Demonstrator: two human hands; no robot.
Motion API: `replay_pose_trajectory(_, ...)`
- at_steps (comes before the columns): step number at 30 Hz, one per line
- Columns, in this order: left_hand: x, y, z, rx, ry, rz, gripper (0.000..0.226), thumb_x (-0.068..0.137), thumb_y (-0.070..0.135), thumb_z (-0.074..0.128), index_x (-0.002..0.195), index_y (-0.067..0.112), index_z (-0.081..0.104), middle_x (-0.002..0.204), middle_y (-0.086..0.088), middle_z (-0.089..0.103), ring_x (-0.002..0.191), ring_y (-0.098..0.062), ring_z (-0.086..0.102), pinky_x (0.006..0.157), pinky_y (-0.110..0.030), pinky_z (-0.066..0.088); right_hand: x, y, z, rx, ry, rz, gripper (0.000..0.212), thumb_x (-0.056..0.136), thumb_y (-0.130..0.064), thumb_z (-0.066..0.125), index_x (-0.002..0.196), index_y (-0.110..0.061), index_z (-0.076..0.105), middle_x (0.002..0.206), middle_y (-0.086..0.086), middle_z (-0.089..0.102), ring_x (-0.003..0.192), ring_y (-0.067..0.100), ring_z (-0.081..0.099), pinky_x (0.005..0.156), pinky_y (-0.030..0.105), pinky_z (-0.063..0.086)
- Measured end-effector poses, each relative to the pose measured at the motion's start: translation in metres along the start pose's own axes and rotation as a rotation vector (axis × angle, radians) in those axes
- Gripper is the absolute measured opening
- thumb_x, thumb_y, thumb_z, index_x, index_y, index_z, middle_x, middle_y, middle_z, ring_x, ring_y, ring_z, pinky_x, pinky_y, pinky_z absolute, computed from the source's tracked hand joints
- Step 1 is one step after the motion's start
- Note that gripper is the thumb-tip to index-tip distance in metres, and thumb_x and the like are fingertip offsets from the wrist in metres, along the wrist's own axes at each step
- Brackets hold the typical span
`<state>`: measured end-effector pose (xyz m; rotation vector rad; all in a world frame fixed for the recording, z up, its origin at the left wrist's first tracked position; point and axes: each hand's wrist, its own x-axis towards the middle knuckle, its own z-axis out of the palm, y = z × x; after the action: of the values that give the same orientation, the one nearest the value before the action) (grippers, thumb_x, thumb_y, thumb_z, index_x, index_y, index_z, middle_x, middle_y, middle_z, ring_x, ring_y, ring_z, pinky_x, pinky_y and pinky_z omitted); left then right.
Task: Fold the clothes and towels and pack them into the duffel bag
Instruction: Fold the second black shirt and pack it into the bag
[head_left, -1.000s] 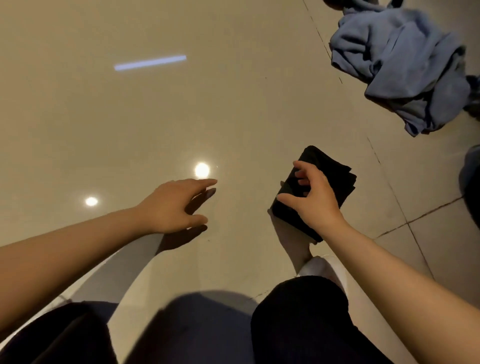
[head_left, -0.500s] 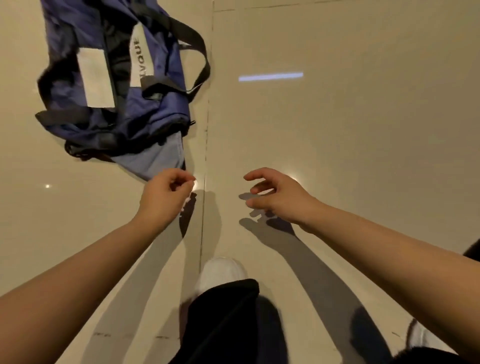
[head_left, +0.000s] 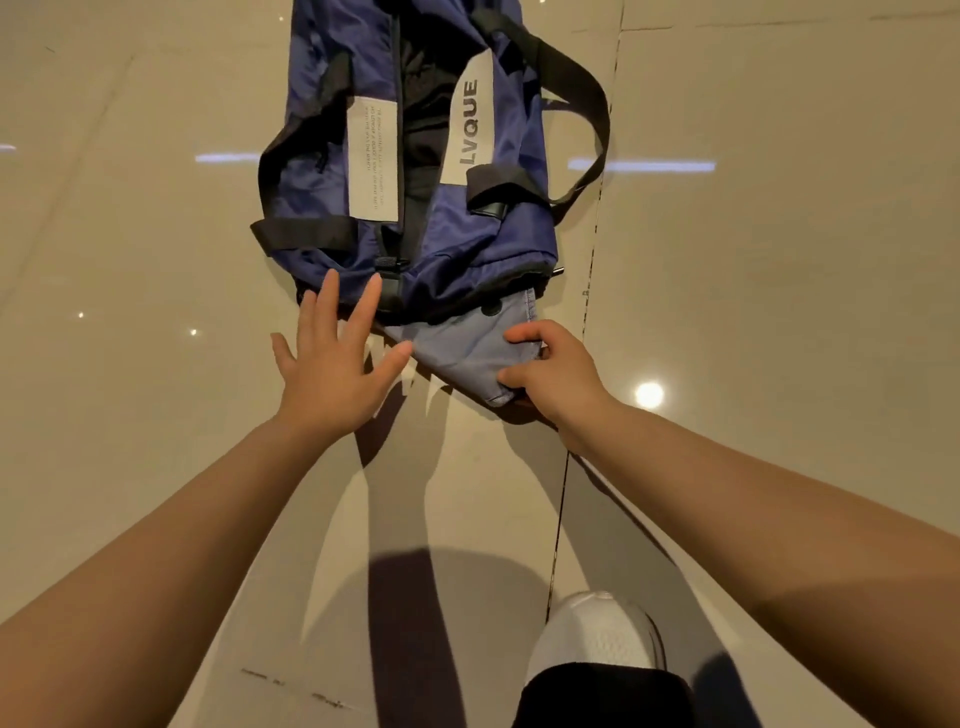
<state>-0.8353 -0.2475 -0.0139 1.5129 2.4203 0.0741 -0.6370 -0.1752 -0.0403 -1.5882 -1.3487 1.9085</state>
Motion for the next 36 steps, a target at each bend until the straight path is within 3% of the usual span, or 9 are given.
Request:
replay_pose_trajectory(3,0.011,0.011,0.007,0.118,-0.065,0.135,0.075,0.087,0.073,0.025,0.15,0.043,-0.004,0.161,0.005,-0.017,0.147,-0.021,-0.017,0.112,-0.06,-0.008,-0.002,-0.004,-0.016,-0.058,-0.026,-0.038,0.054,0.081,0.007,0.06,0.119,-0.031,0.051,0.08,0.008,0.052,0.071,0.024,0.055,0.069,0.04,0.055)
replay_pose_trajectory(6,0.018,0.03,0.019,0.154,-0.156,0.157,0.078,0.085,0.078,0.021,0.148,0.045,-0.012,0.161,0.006,-0.017,0.147,-0.021,-0.016,0.114,-0.06,-0.006,-0.006,-0.011,-0.035,-0.078,0.0,-0.055,0.063,0.082,0.007,0.058,0.129,-0.035,0.047,0.083,0.007,0.053,0.068,0.02,0.056,0.063,0.034,0.054)
replay_pose_trajectory(11,0.016,0.08,0.033,0.181,-0.21,0.238,0.079,0.069,0.085,-0.002,0.137,0.051,-0.023,0.16,0.005,-0.018,0.148,-0.024,-0.015,0.113,-0.059,-0.01,-0.019,-0.02,-0.087,0.107,0.095,-0.007,0.057,0.086,0.011,0.051,0.122,-0.034,0.052,0.094,0.008,0.054,0.069,0.02,0.062,0.053,0.021,0.054)
replay_pose_trajectory(18,-0.012,0.177,0.05,0.218,-0.175,0.4,0.103,0.075,0.082,0.044,0.148,0.041,-0.017,0.162,-0.002,-0.013,0.149,-0.027,-0.008,0.113,-0.061,-0.007,-0.062,-0.032,-0.176,0.286,0.238,0.024,0.058,0.088,0.015,0.039,0.123,-0.029,0.052,0.097,0.012,0.053,0.056,0.02,0.05,0.048,0.021,0.052)
replay_pose_trajectory(24,-0.066,0.249,0.068,-0.039,-0.073,0.421,0.104,0.068,0.082,0.051,0.152,0.039,0.008,0.16,-0.002,0.012,0.148,-0.023,0.007,0.113,-0.06,-0.007,-0.129,-0.018,-0.236,0.45,0.256,0.057,0.055,0.088,0.016,0.04,0.122,-0.025,0.056,0.101,0.009,0.049,0.055,0.019,0.054,0.051,0.022,0.052)
replay_pose_trajectory(28,-0.113,0.261,0.09,0.056,-0.152,0.632,0.105,0.06,0.094,0.026,0.15,0.045,0.003,0.161,-0.006,0.014,0.148,-0.027,0.014,0.113,-0.061,-0.003,-0.171,0.023,-0.275,0.245,0.284,0.12,0.057,0.088,0.015,0.045,0.121,-0.03,0.054,0.103,0.016,0.053,0.057,0.022,0.054,0.052,0.026,0.055)
replay_pose_trajectory(30,-0.136,0.259,0.099,0.091,-0.177,0.731,0.1,0.065,0.096,0.022,0.149,0.044,0.007,0.158,-0.01,0.022,0.145,-0.031,0.024,0.112,-0.064,0.006,-0.196,0.053,-0.285,0.117,0.259,0.165,0.059,0.087,0.015,0.047,0.123,-0.032,0.052,0.102,0.019,0.054,0.057,0.024,0.058,0.053,0.03,0.057)
replay_pose_trajectory(34,-0.183,0.25,0.107,0.145,-0.316,0.897,0.096,0.069,0.096,0.025,0.15,0.045,0.011,0.157,-0.01,0.026,0.143,-0.032,0.029,0.11,-0.063,0.013,-0.251,0.118,-0.274,-0.084,0.177,0.254,0.061,0.085,0.015,0.044,0.12,-0.035,0.044,0.097,0.004,0.052,0.044,0.021,0.061,0.041,0.026,0.048)
replay_pose_trajectory(36,-0.197,0.242,0.105,0.139,-0.344,1.011,0.091,0.074,0.092,0.028,0.15,0.042,0.02,0.156,-0.007,0.031,0.141,-0.027,0.033,0.109,-0.061,0.023,-0.27,0.143,-0.267,-0.167,0.133,0.284,0.063,0.082,0.013,0.047,0.12,-0.037,0.038,0.101,0.002,0.052,0.048,0.022,0.062,0.046,0.034,0.053)
